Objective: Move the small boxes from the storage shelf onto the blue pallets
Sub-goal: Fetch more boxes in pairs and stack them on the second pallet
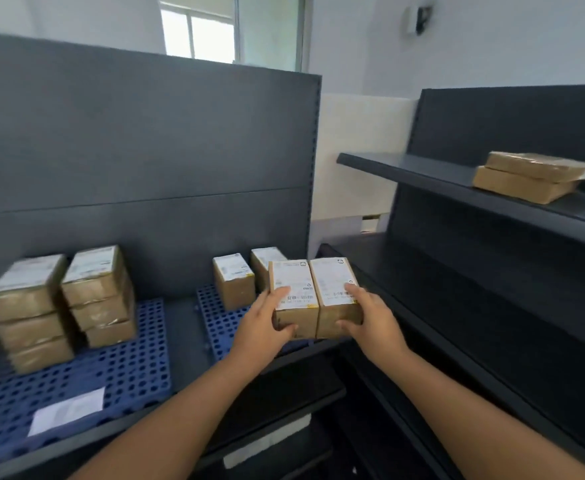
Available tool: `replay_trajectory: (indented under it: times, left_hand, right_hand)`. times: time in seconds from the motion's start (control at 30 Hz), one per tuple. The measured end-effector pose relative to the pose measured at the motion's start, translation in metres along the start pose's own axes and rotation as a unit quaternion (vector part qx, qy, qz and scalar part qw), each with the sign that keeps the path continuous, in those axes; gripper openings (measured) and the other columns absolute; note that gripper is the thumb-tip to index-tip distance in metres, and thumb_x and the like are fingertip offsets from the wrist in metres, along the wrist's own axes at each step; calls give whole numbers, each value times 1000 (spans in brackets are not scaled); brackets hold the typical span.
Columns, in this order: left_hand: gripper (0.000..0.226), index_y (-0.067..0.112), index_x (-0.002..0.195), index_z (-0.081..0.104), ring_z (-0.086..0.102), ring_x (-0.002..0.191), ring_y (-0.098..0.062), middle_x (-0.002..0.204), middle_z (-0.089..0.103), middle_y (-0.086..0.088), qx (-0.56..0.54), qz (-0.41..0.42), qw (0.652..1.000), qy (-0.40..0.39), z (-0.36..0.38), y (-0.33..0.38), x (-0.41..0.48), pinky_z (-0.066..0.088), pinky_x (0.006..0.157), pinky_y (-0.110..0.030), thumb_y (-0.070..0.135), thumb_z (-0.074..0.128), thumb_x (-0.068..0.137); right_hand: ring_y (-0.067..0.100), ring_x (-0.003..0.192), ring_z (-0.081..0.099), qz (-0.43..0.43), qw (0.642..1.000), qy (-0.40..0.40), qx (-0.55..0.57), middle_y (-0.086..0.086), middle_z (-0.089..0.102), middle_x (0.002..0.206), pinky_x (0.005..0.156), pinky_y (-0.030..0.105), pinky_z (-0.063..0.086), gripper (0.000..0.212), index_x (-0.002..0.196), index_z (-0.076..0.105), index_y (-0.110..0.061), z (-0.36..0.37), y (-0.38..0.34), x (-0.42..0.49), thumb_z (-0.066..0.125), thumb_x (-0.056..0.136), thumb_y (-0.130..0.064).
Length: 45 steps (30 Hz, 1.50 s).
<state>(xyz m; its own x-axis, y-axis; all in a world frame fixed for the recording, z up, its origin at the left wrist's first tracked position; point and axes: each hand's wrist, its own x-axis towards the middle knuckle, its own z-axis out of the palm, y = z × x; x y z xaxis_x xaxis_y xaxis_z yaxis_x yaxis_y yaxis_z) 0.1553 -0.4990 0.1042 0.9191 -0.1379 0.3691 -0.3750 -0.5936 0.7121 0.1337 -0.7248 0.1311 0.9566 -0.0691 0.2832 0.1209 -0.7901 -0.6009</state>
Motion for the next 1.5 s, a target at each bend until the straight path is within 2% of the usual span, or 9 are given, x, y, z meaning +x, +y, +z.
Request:
replay_trajectory:
  times: [0.1, 0.23, 0.43, 0.5, 0.6, 0.83, 1.03, 1.23, 1.5]
  left_hand:
    - [69, 39, 140, 42, 41, 135, -17, 151, 38, 7, 28, -25, 999, 32, -14, -13, 8, 35, 104, -24, 30, 77, 80]
    - [71, 46, 140, 39, 43, 133, -16, 153, 36, 9, 42, -55, 995, 68, -27, -19, 20, 42, 108, -33, 32, 75, 81]
    - [70, 41, 141, 41, 41, 123, -2, 152, 38, 8, 77, -68, 989, 111, -38, -19, 44, 39, 100, -18, 25, 74, 82]
    - [69, 39, 140, 41, 42, 121, -2, 151, 39, 7, 81, -74, 986, 126, -39, -19, 55, 40, 100, -18, 24, 75, 82]
    - [69, 40, 140, 41, 46, 127, -12, 150, 40, 7, 100, -83, 983, 128, -40, -21, 69, 41, 100, -21, 25, 74, 82]
    - [70, 43, 139, 40, 48, 127, -11, 150, 42, 13, 108, -117, 978, 135, -46, -43, 116, 46, 102, -31, 29, 74, 79]
    - [69, 43, 139, 39, 54, 116, -14, 149, 42, 14, 105, -134, 975, 140, -49, -70, 143, 49, 95, -33, 33, 74, 79]
    - [72, 43, 142, 35, 42, 134, -14, 153, 38, 12, 118, -149, 974, 122, -46, -93, 149, 42, 103, -29, 33, 73, 82]
    - [74, 40, 146, 32, 48, 129, -20, 154, 36, 7, 111, -165, 972, 123, -49, -97, 158, 43, 105, -35, 30, 71, 85]
  right_hand:
    - [16, 123, 47, -31, 999, -25, 16, 3, 44, 140, 101, 26, 39, 74, 145, 39, -29, 16, -12, 26, 76, 82, -18]
    - [18, 125, 47, -68, 996, -51, 38, 2, 43, 142, 105, 34, 42, 74, 144, 36, -32, 30, -20, 61, 76, 82, -20]
    - [19, 124, 47, -125, 988, -75, 56, 3, 44, 142, 105, 33, 42, 72, 145, 37, -31, 40, -23, 110, 74, 84, -22]
    - [19, 125, 47, -138, 985, -83, 68, 4, 44, 142, 104, 32, 42, 72, 145, 36, -31, 43, -23, 127, 74, 85, -22]
    - [21, 124, 48, -150, 982, -88, 73, 5, 44, 142, 102, 31, 42, 72, 145, 37, -32, 48, -24, 147, 74, 84, -23]
    - [22, 120, 51, -153, 979, -110, 79, 6, 46, 138, 99, 31, 45, 72, 145, 37, -34, 72, -27, 204, 75, 84, -26]
    - [21, 118, 50, -146, 979, -126, 68, 7, 46, 136, 93, 27, 43, 72, 146, 35, -33, 98, -20, 235, 74, 85, -27]
    - [22, 114, 53, -143, 982, -113, 58, 9, 50, 133, 91, 30, 46, 72, 146, 33, -34, 106, -13, 250, 73, 86, -30]
    - [24, 115, 52, -152, 979, -121, 56, 10, 49, 135, 93, 30, 42, 73, 148, 28, -34, 115, -19, 260, 70, 88, -30]
